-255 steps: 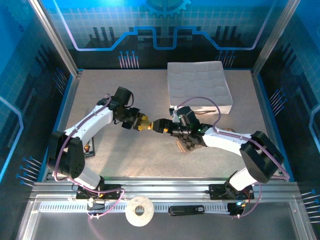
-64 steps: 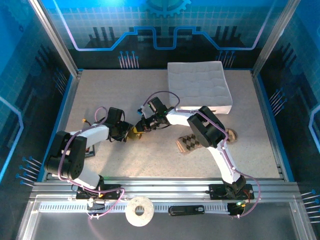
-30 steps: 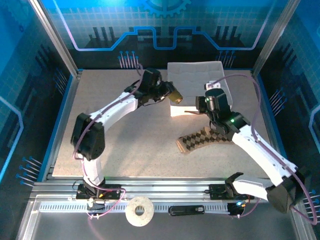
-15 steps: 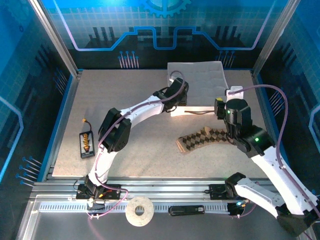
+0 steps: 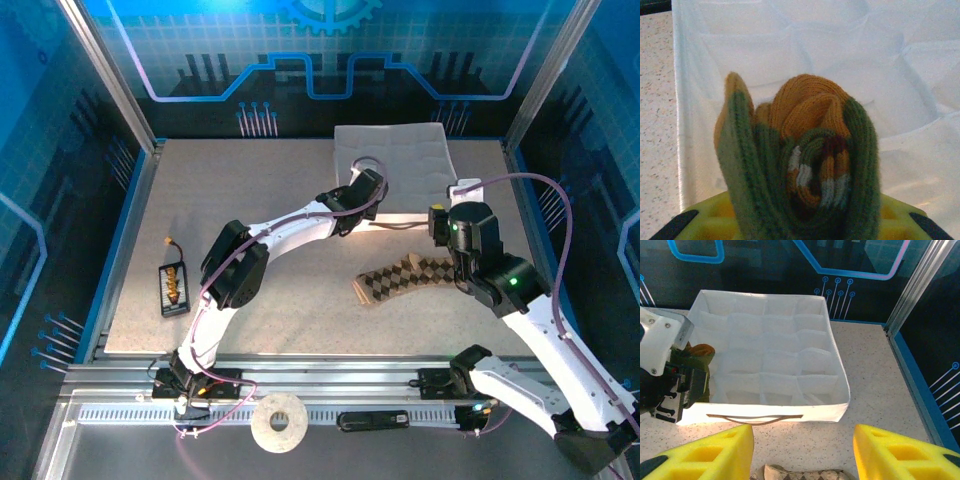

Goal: Roll the socks

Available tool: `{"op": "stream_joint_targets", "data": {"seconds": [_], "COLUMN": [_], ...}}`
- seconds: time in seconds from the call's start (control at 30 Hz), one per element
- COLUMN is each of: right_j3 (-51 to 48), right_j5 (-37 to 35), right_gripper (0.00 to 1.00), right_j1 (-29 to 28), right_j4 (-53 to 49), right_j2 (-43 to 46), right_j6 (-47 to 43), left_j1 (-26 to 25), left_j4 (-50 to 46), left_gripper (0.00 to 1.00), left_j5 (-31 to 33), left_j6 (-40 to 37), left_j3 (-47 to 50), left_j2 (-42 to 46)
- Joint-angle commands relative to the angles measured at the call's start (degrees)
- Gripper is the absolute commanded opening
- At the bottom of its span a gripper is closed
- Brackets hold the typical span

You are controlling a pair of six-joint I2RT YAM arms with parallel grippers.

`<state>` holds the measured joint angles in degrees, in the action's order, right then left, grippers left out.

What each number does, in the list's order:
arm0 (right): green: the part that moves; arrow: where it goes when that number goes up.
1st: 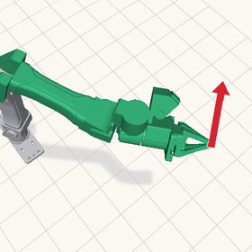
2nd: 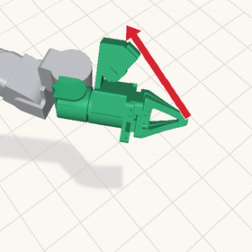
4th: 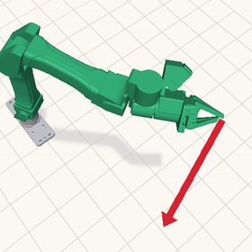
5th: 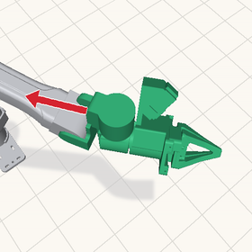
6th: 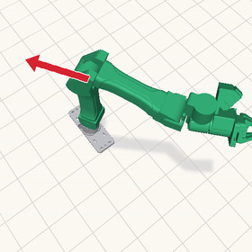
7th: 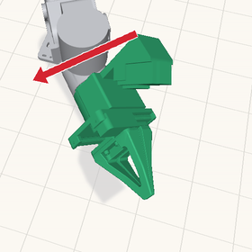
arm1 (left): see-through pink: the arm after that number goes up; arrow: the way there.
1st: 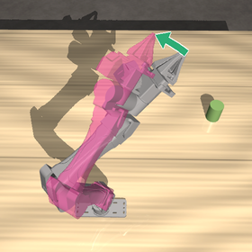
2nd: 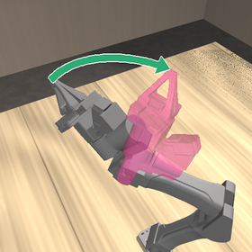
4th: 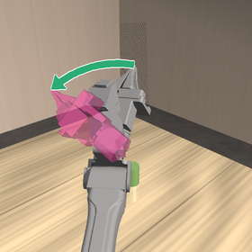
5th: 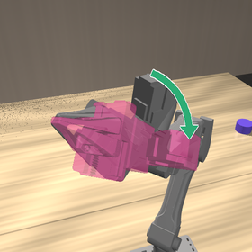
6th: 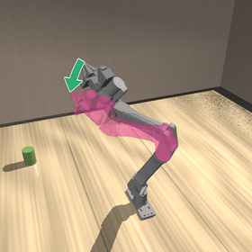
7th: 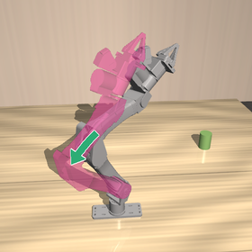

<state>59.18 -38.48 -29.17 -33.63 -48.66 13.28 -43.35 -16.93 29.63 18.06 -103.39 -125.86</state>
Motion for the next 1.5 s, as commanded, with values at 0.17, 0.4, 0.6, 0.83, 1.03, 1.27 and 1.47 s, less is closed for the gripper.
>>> {"op": "stream_joint_targets", "data": {"seconds": [0.17,0.4,0.6,0.83,1.03,1.27,1.47], "right_j3": [-1.58,-1.47,-1.49,-1.19,-1.27,-1.98,-1.86], "right_j5": [1.61,2.44,2.42,2.88,3.38,4.25,7.13], "right_gripper": [0.54,0.54,0.55,0.55,0.55,0.52,0.46], "right_j1": [0.80,0.80,0.88,1.09,1.29,1.90,3.24], "right_j4": [-0.72,-0.39,0.10,1.11,1.44,0.51,-0.15], "right_j2": [0.24,-0.71,-1.25,-2.57,-3.10,-3.19,-3.96], "right_j6": [1.93,2.48,2.32,2.28,2.19,2.62,3.46], "left_j1": [0.14,1.04,2.59,5.19,7.89,9.31,9.34], "left_j4": [-3.79,-8.50,-12.02,-17.17,-19.88,-23.11,-29.32], "left_gripper": [0.00,0.18,0.60,0.75,0.72,0.50,0.39], "left_j5": [-0.78,-6.18,-11.69,-18.81,-22.08,-27.04,-27.67], "left_j6": [1.18,4.68,9.61,14.40,19.29,21.44,21.79], "left_j3": [0.00,-2.60,-2.97,-5.89,-7.08,-10.84,-16.64], "left_j2": [0.27,-1.31,1.57,5.16,8.09,7.61,3.45]}}
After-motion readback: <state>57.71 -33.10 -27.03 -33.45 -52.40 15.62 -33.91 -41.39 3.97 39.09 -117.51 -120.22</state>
